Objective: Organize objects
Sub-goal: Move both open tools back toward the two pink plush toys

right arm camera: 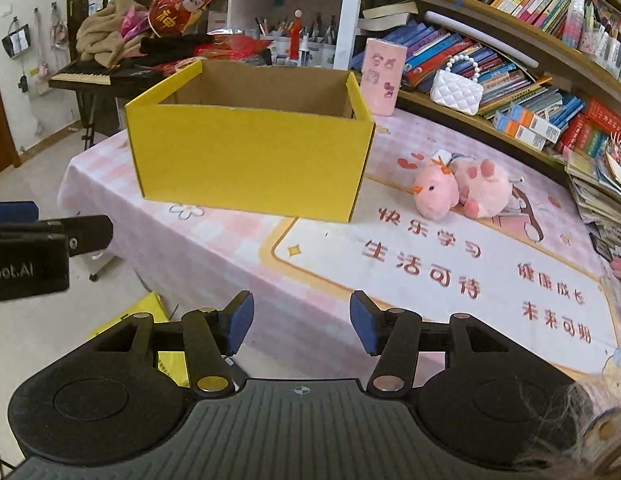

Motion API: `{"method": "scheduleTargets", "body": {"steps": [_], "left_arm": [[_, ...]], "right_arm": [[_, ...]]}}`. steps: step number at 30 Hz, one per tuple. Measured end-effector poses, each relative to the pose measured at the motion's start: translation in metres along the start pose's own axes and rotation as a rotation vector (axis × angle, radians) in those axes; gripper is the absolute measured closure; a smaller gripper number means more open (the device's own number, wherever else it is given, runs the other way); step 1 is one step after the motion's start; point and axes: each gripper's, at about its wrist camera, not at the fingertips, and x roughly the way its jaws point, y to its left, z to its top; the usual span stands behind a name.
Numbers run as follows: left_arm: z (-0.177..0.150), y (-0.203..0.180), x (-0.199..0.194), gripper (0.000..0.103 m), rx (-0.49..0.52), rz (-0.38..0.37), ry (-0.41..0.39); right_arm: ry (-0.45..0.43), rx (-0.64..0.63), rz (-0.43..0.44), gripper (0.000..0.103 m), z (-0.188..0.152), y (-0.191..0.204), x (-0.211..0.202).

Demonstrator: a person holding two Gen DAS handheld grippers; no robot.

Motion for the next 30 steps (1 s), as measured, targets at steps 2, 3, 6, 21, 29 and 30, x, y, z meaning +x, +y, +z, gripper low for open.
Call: {"method": "scheduleTargets", "body": {"steps": [2, 3, 6, 21, 29, 30], "left_arm": [[-0.004, -0.003, -0.003, 0.020, 0.013, -0.005, 0.006], [-0.006, -0.004, -0.004, 0.018, 0.020, -0.007, 0.008], [-0.011, -0.009, -0.006, 0.017, 0.039, -0.024, 0.016], [-0.016, -0.065, 0.012, 0.017, 0.172, -0.204, 0.068], [-0.009, -0.117, 0.034, 0.017, 0.240, -0.301, 0.095], [-0.008, -0.124, 0.036, 0.017, 0.249, -0.310, 0.099]], "right_arm": [[0.006, -0.002, -0.002, 0.050, -0.005, 0.002, -0.002], [0.009, -0.002, -0.004, 0.049, -0.007, 0.001, -0.003], [0.015, 0.015, -0.017, 0.048, -0.015, -0.002, -0.007], [0.051, 0.193, -0.197, 0.047, -0.051, -0.060, -0.029], [0.076, 0.259, -0.285, 0.047, -0.061, -0.103, -0.032], [0.082, 0.270, -0.294, 0.047, -0.062, -0.109, -0.031]]}}
